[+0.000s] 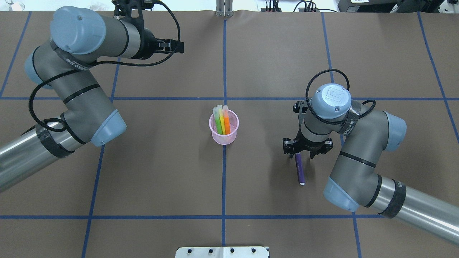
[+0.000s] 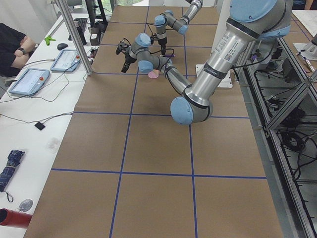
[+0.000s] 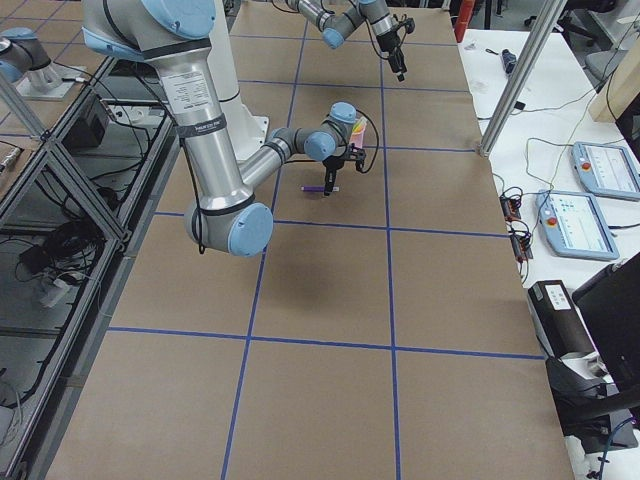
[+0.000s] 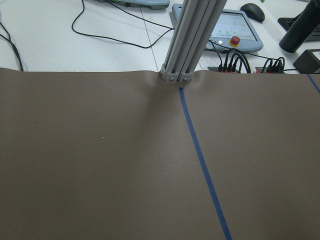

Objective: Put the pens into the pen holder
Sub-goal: 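Lower the right gripper onto the purple marker and close while the left withdraws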

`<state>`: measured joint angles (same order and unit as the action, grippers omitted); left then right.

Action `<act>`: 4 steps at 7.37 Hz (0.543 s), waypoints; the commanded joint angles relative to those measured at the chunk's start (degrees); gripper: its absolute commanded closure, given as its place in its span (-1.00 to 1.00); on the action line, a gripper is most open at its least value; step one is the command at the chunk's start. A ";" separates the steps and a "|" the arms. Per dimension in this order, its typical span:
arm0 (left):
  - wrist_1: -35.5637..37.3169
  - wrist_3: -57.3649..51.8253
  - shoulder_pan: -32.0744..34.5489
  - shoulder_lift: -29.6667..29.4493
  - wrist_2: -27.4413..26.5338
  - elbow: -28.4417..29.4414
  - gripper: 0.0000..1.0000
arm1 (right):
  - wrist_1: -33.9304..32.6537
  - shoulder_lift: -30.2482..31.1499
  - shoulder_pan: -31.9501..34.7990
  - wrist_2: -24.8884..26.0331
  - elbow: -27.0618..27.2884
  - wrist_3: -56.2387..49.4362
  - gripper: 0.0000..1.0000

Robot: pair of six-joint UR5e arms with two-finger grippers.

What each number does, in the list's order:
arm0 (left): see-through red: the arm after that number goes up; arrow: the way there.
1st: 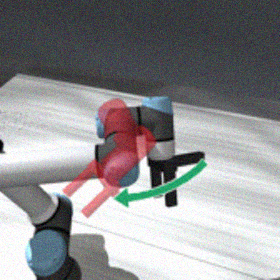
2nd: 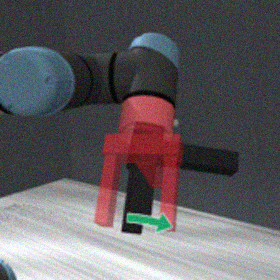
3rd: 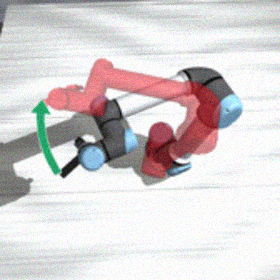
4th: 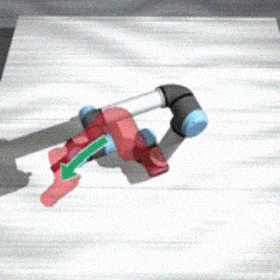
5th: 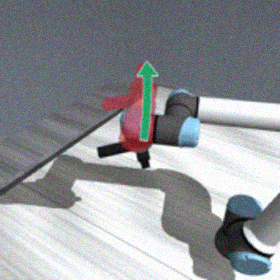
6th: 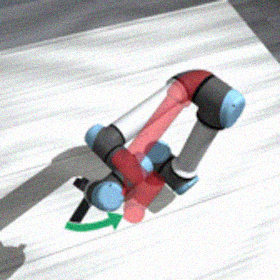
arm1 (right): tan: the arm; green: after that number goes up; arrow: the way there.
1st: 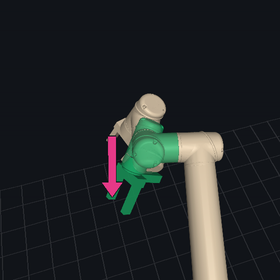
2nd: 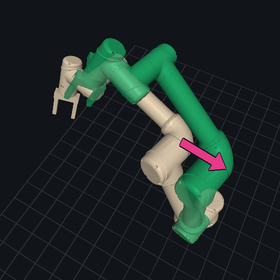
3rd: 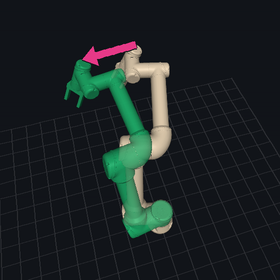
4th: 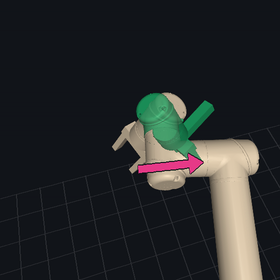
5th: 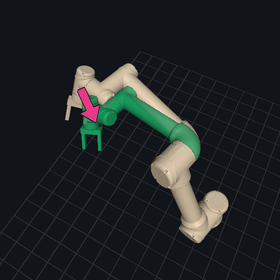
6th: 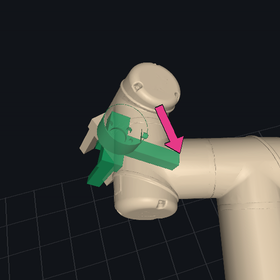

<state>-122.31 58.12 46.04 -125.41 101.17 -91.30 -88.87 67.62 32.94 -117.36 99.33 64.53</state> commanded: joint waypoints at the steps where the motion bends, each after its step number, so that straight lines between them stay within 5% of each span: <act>1: -0.03 -0.20 0.37 0.26 0.60 -0.02 -0.98 | 0.01 -0.20 -0.60 -0.06 -0.62 -0.10 -0.36; 4: -0.03 -0.20 0.37 0.34 0.60 -0.02 -0.97 | 0.01 -0.20 -0.69 -0.06 -0.89 -0.19 -0.17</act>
<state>-122.34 57.92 46.40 -125.09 101.77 -91.32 -88.86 67.46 32.33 -117.42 98.63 64.35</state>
